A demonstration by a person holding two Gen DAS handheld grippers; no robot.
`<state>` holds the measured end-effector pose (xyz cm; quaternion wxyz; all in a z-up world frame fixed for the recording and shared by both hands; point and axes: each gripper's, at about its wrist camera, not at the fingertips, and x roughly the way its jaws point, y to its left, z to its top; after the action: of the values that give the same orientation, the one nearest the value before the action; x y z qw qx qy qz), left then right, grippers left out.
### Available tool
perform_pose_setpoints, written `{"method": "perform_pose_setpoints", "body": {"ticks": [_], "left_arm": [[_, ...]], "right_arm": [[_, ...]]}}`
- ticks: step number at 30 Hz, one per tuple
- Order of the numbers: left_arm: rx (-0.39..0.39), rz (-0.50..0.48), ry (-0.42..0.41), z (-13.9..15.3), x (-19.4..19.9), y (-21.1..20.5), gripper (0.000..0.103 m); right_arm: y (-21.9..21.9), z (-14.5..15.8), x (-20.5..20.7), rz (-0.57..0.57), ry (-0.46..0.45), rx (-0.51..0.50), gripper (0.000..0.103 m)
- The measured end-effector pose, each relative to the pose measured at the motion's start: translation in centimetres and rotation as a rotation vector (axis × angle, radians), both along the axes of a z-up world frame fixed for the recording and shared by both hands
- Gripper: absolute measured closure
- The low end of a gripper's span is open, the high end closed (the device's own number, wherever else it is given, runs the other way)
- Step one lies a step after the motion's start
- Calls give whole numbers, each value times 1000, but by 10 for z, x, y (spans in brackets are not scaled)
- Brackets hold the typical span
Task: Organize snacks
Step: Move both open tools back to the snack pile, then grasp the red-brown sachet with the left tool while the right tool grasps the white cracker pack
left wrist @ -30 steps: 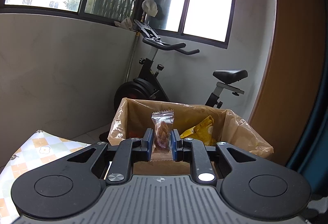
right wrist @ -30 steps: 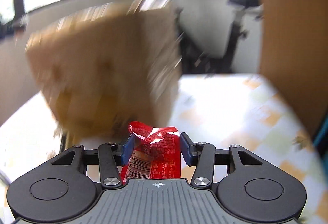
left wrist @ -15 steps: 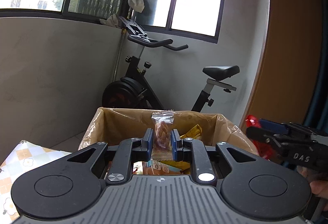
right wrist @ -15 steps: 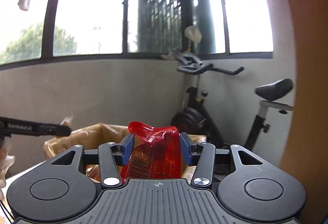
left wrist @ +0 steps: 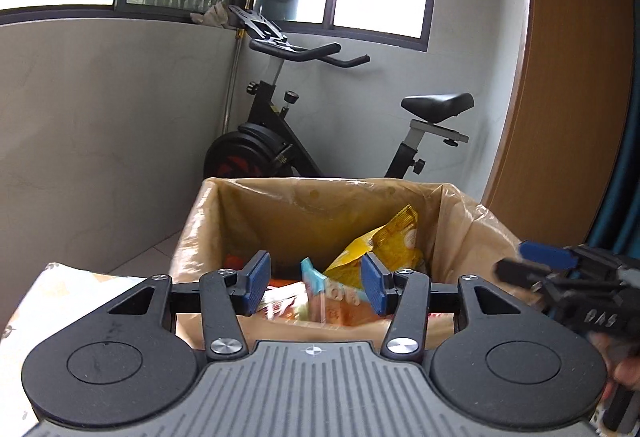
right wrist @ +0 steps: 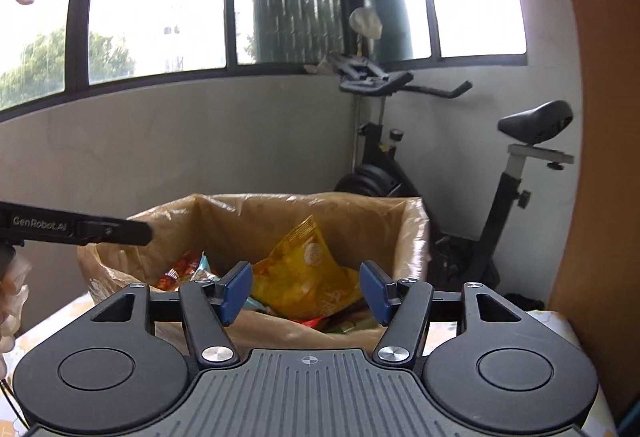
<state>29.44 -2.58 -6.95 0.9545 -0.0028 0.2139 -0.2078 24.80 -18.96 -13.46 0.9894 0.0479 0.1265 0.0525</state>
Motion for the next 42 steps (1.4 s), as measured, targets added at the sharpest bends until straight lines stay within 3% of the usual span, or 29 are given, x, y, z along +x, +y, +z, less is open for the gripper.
{"method": "perform_pose_setpoints", "body": {"ticks": [8, 13, 18, 24, 31, 38, 40, 42], "left_arm": [[1, 52, 16, -3, -27, 53, 52], [6, 99, 84, -27, -34, 71, 52], [-6, 131, 174, -63, -39, 74, 52], [-21, 158, 251, -95, -47, 78, 52], [-9, 182, 280, -107, -49, 83, 52], [8, 191, 306, -120, -59, 89, 52], [17, 182, 317, -124, -57, 84, 52], [30, 173, 330, -131, -59, 80, 52]], "right_arm": [[-35, -18, -52, -100, -28, 54, 47], [-34, -62, -58, -100, 107, 59, 48], [-10, -105, -46, -21, 254, 54, 48], [35, -140, -16, 152, 420, 60, 49], [95, -143, 24, 346, 446, -8, 48], [123, -158, 54, 385, 516, -53, 47], [121, -163, 53, 395, 530, -29, 58], [116, -165, 48, 388, 521, -16, 61]]}}
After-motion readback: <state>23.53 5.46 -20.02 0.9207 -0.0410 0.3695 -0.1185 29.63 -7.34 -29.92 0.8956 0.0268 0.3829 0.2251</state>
